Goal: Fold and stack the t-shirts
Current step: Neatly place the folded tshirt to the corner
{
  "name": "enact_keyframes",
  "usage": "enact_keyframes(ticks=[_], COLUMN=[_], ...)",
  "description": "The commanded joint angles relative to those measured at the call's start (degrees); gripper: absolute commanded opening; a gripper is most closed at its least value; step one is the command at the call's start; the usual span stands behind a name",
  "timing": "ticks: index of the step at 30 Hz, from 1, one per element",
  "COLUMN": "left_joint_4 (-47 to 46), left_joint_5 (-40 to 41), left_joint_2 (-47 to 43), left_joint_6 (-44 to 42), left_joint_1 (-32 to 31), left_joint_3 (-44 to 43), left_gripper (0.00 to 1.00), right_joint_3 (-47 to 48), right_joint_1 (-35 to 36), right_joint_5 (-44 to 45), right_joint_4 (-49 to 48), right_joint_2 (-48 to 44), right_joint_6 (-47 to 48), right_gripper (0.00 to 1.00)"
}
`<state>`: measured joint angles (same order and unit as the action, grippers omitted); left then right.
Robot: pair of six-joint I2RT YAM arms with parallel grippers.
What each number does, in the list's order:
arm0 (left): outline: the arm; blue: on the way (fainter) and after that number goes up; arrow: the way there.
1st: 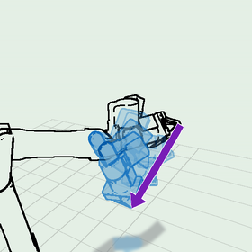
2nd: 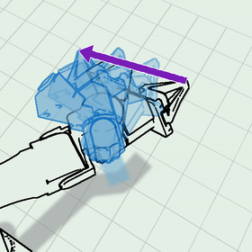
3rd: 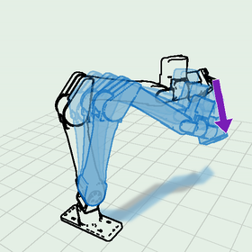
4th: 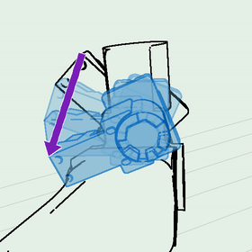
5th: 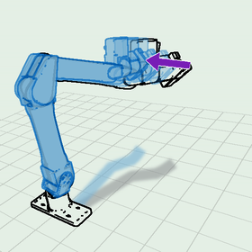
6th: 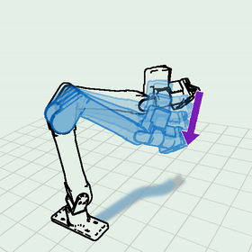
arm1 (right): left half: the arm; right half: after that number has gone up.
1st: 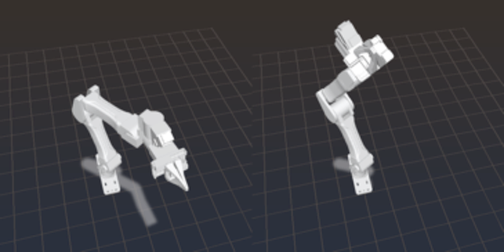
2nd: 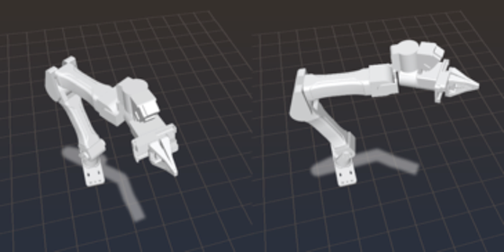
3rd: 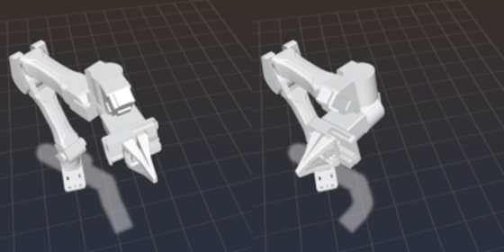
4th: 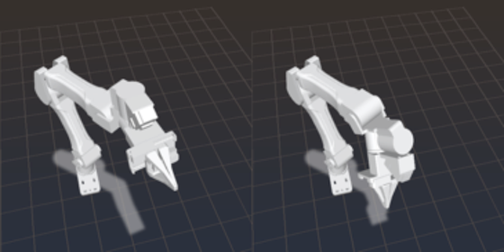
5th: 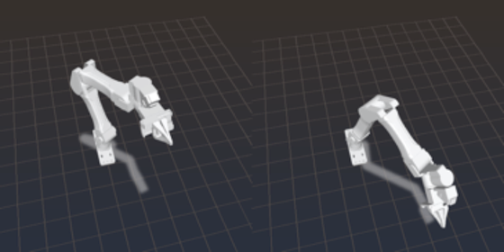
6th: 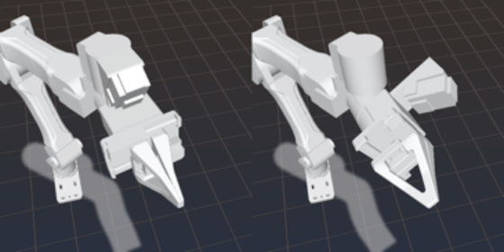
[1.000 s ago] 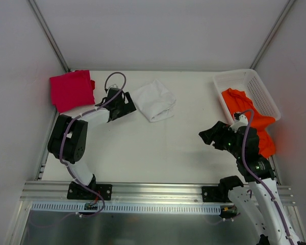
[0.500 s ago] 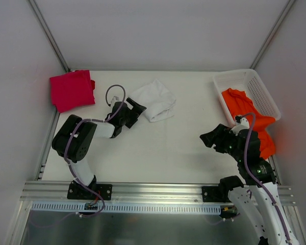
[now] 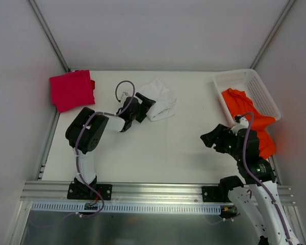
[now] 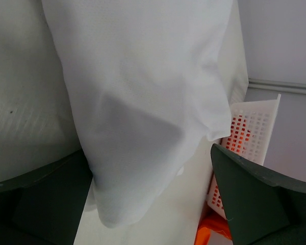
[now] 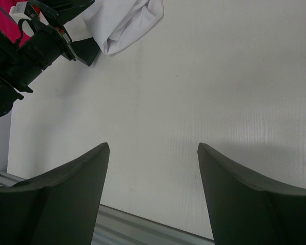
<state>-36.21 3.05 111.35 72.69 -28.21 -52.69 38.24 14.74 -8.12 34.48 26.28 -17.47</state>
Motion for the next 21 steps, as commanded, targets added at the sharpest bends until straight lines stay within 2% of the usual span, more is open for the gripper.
enact_keyframes(ticks=[1, 3, 5, 6, 7, 11, 15, 17, 19, 20, 21], left_joint_4=[8.9, 8.7, 7.5, 6.9, 7.5, 9.9, 10.2, 12.1, 18.9, 28.6, 33.4], left_joint_5=[0.2, 0.4, 0.4, 0.4, 0.4, 0.5, -2.9, -5.1, -8.4, -8.8, -9.4], left_joint_2=[4.6, 5.7, 6.7, 6.9, 7.4, 8.8, 8.9, 8.1, 8.4, 8.6, 9.1], left_joint_6=[-1.1, -1.3, -1.9, -2.3, -2.7, -6.8, -10.1, -14.4, -22.7, -26.0, -29.7], left_joint_1=[-0.7, -0.7, -0.8, -0.7, -0.7, -0.7, 0.7, 1.5, 2.9, 3.2, 4.1], left_joint_3=[-0.1, -1.3, -1.9, -2.2, -3.4, -6.5, -8.3, -9.3, -16.8, -20.1, -27.6], left_gripper=[0.97, 0.93, 0.71, 0.48, 0.01, 0.0, 0.0, 0.0, 0.0, 0.0, 0.0], right_joint_3=[1.7, 1.7, 1.8, 1.8, 1.9, 2.0, 1.8, 1.8, 1.8, 1.8, 1.9], right_joint_1=[0.1, 0.1, 0.0, 0.0, 0.0, 0.0, 0.0, 0.0, 0.0, 0.0, 0.0], right_joint_5=[0.6, 0.9, 1.2, 1.5, 1.8, 2.5, 2.4, 2.0, 1.7, 1.5, 1.3], right_joint_4=[0.9, 1.2, 1.8, 2.0, 2.3, 3.4, 3.4, 3.4, 3.2, 3.1, 2.6], right_joint_2=[-0.1, -0.6, -0.9, -1.1, -1.3, -1.9, -2.6, -2.7, -2.8, -2.9, -3.0], right_joint_6=[0.8, 0.9, 1.1, 1.3, 1.6, 2.1, 1.7, 1.4, 1.2, 1.0, 0.7], right_gripper=[0.74, 0.74, 0.74, 0.74, 0.74, 0.74, 0.74, 0.74, 0.74, 0.75, 0.74])
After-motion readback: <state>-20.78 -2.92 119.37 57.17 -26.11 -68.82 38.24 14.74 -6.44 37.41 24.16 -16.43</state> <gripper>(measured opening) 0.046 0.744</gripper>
